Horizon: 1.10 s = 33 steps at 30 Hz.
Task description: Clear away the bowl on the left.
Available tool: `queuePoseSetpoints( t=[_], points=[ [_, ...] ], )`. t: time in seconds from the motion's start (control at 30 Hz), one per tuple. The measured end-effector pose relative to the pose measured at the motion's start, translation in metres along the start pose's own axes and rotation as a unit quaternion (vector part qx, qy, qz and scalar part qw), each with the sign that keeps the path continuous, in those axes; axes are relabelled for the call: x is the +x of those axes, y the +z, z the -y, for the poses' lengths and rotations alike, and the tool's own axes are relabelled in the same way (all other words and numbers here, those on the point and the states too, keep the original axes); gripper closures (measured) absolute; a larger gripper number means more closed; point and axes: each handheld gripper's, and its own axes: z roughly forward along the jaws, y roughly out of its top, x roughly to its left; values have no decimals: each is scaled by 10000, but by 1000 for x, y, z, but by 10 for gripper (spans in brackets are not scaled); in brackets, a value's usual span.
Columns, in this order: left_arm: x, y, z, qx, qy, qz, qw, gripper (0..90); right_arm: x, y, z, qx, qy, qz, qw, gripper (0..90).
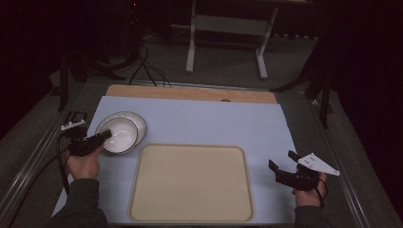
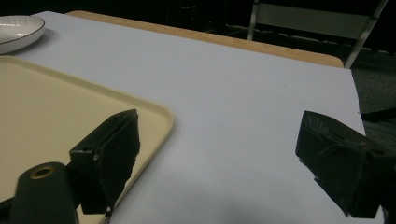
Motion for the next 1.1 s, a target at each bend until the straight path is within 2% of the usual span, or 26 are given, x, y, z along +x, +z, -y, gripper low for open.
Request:
queuePoseSetpoints(
  t=[0.23,0.5,0.8,1.1],
  points=[
    [-1,-1,1,29,71,-14,10000,801,0,0,0,7,3,9,10000,133],
    [-5,-3,3,51,117,70,9999,800,0,-1,0,0,0,10,10000,133],
    [-9,-5,3,84,151,217,9996,800,0,-1,0,-1,4,7,10000,133],
    [-11,-14,3,4,143,372,9992,800,0,-1,0,-10,-8,3,10000,133]
  ],
)
